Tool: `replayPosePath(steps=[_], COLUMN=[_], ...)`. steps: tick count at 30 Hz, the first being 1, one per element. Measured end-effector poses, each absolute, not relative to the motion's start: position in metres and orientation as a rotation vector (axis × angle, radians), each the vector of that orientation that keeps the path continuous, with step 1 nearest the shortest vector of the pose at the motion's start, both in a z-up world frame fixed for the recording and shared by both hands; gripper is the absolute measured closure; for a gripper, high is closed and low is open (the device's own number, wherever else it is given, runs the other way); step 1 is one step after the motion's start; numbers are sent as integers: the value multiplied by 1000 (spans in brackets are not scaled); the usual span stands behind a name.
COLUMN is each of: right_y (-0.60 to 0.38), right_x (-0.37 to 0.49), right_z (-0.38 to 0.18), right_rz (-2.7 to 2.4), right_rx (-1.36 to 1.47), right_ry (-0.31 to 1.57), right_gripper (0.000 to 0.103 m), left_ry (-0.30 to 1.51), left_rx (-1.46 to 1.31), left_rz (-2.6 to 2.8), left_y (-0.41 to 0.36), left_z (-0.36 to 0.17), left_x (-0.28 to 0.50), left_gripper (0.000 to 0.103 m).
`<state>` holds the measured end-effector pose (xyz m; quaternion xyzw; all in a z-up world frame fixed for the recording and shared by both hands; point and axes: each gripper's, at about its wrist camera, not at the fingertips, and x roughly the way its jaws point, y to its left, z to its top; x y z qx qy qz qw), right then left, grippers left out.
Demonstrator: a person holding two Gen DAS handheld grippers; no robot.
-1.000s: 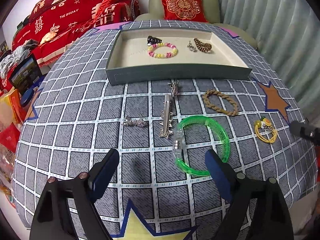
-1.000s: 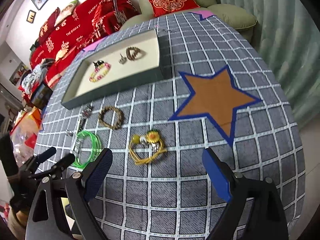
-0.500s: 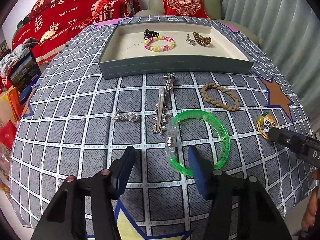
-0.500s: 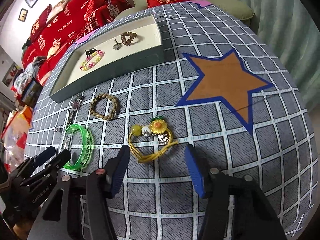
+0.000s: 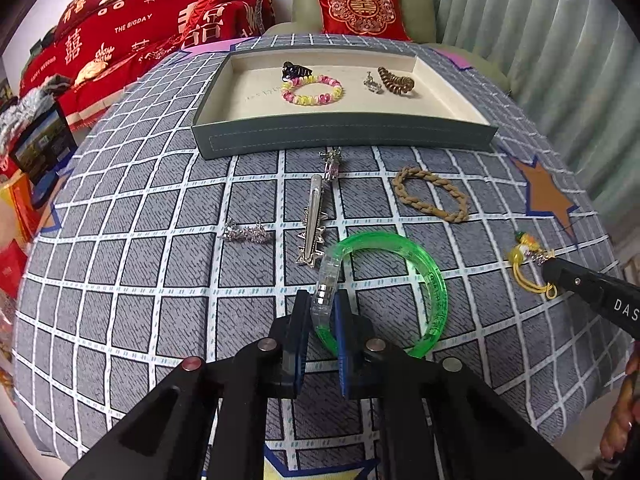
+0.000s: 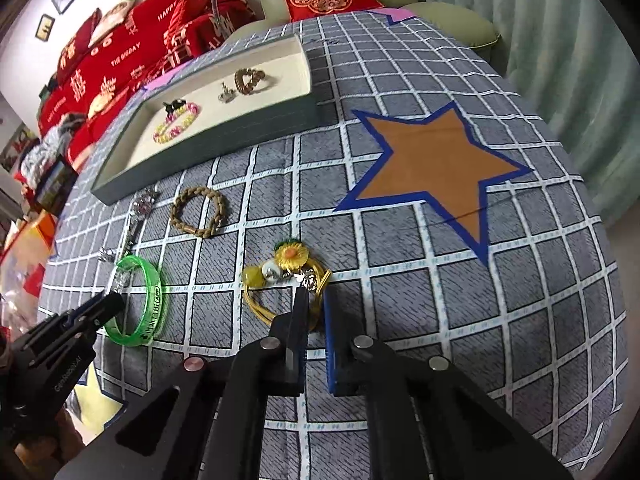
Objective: Organize jewelry
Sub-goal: 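Lift and carry the yellow bracelet and green bangle in both tools toward the tray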
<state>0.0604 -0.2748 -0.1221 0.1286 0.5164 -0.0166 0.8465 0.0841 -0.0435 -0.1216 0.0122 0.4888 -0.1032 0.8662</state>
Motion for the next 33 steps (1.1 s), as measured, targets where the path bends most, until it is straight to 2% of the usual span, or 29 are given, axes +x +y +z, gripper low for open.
replayPosePath(steps=[33], right_y=[-267], right_x=[71], right_z=[-40], right_rz=[140], right_rx=[373], right_ry=[926], right_gripper=[95], left_ry=[917], left_rx=[-35], left_rz=[-258], left_y=[-13], left_z=[-68], left_x=[85], left_gripper=[82])
